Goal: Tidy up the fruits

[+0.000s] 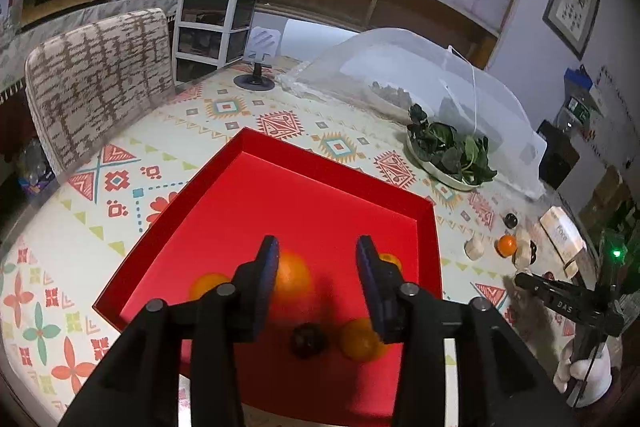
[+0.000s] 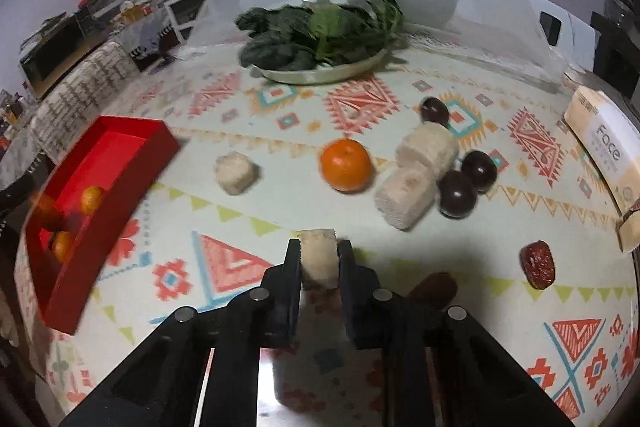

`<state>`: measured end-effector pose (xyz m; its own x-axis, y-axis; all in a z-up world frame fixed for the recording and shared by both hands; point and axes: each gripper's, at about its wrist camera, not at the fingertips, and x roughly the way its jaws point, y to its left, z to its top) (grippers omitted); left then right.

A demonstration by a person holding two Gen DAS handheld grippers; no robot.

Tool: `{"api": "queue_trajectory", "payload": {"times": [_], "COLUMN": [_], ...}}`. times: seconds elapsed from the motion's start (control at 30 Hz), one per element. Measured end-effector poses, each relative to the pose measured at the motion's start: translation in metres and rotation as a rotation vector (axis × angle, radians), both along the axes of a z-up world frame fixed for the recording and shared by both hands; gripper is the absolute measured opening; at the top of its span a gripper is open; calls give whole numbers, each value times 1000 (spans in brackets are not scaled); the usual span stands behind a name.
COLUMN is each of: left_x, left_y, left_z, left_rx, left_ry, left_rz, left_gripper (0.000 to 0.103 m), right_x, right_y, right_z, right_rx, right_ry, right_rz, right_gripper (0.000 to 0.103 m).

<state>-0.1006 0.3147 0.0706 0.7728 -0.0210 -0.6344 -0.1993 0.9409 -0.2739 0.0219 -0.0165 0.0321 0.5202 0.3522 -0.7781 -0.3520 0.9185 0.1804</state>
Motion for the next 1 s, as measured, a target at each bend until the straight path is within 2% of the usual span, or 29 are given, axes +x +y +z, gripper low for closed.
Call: {"api": "queue_trajectory", "payload": {"times": [0.13, 0.23, 0.33, 0.53, 0.6, 0.67, 0.73, 0.87, 1.0], "left_x": [-6, -12, -17, -26, -29, -32, -33, -35, -43], "left_y": [5, 8, 10, 15, 17, 17, 17, 12, 3], "left_z": [0, 2, 4, 8, 9, 11, 12, 17, 26], "left_rx": [-28, -45, -57, -69, -73, -73, -73, -79, -80], "left_ry": [-15, -34, -48, -62, -67, -75, -78, -84, -107], "left_rz": [5, 10, 18, 24, 27, 29, 25, 15, 4], "left_gripper": [46, 46, 53, 55, 60, 62, 62, 64, 64], "right_x": [-9, -12, -17, -31, -34, -33, -33, -33, -40], "right_y": [22, 38, 69, 140, 157, 165, 163, 143, 110], "right_z": [17, 28, 39, 33, 28, 25, 27, 40, 54], "right_rx": [70, 197, 296, 280, 269, 265, 269, 266, 279], "right_ry": [-12, 28, 67, 91, 93, 90, 69, 26, -7], "right_rz": [64, 125, 220, 357, 373, 358, 343, 302, 241], "right_gripper": [19, 19, 19, 19, 19, 30, 50, 54, 66]}}
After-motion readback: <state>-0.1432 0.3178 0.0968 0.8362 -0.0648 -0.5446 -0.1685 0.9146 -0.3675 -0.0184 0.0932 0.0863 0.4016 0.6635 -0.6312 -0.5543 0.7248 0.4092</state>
